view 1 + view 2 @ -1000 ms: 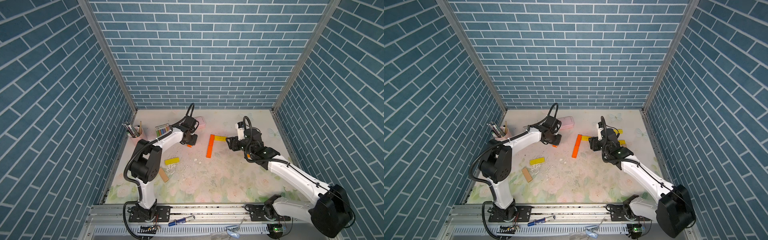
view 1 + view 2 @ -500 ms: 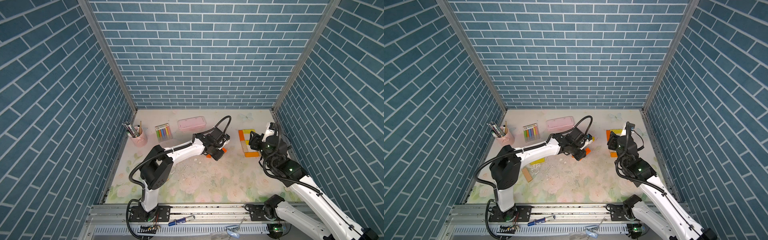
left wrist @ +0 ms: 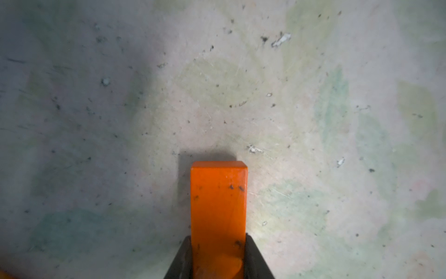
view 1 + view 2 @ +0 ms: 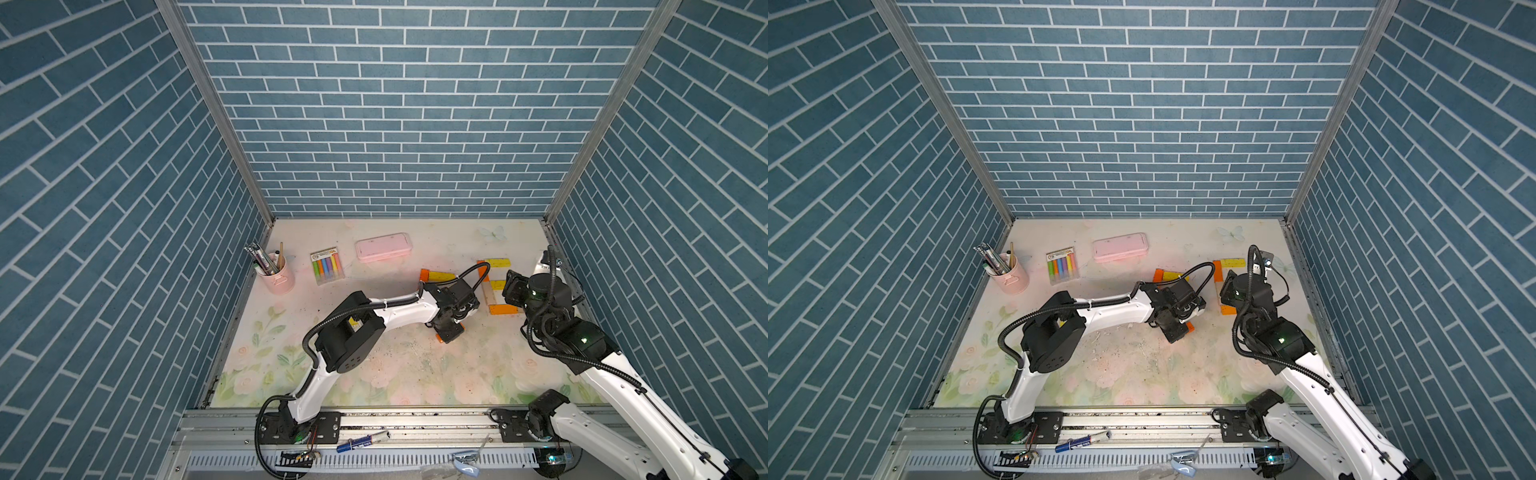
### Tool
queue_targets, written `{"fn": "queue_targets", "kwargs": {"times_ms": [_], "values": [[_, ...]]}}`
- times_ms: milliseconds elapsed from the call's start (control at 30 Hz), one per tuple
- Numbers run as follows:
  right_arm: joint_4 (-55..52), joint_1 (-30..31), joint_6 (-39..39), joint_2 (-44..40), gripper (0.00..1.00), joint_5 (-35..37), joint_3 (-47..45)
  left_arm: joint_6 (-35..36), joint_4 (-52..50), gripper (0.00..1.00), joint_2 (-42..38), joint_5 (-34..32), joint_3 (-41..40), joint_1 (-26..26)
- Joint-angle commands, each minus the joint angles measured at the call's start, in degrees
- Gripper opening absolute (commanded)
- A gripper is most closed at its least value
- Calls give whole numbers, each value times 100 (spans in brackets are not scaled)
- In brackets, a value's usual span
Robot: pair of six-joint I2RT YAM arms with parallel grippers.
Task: Assemble the number 6 with building blocks
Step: Place the building block at the center of the board, then adjust the building block at the center of the board.
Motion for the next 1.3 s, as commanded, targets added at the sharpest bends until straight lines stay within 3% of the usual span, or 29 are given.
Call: {"fn": "queue_targets", "kwargs": {"times_ms": [0,100,267,433,567,800,1100,1267], "values": [[-125,-34,-428,124,63,5,478,137,-205,47,-144,-231,202,-2],[-313,-41,-843,279,64,-72,936,160,-316,62,-335,-269,328,29],[-761,-76,-1275,526,66,-117,1849,-10,-386,73,-937,-140,377,229],[-1117,-287,-1333,812,69,-486,2393,-440,-394,81,-1837,-1,34,848],[-1196,-559,-1211,1170,71,-1234,2305,-855,-533,89,-2640,-15,-467,1482],[-925,-781,-1097,2881,72,-2749,1806,-1124,-882,95,-3756,-143,-1271,2385],[-323,-762,-1032,4999,75,-3698,1994,-1091,-520,95,-4122,-21,-1871,2616],[-123,-639,-617,5709,61,-4068,2334,-1067,-480,95,-4108,363,-1805,2800]]}}
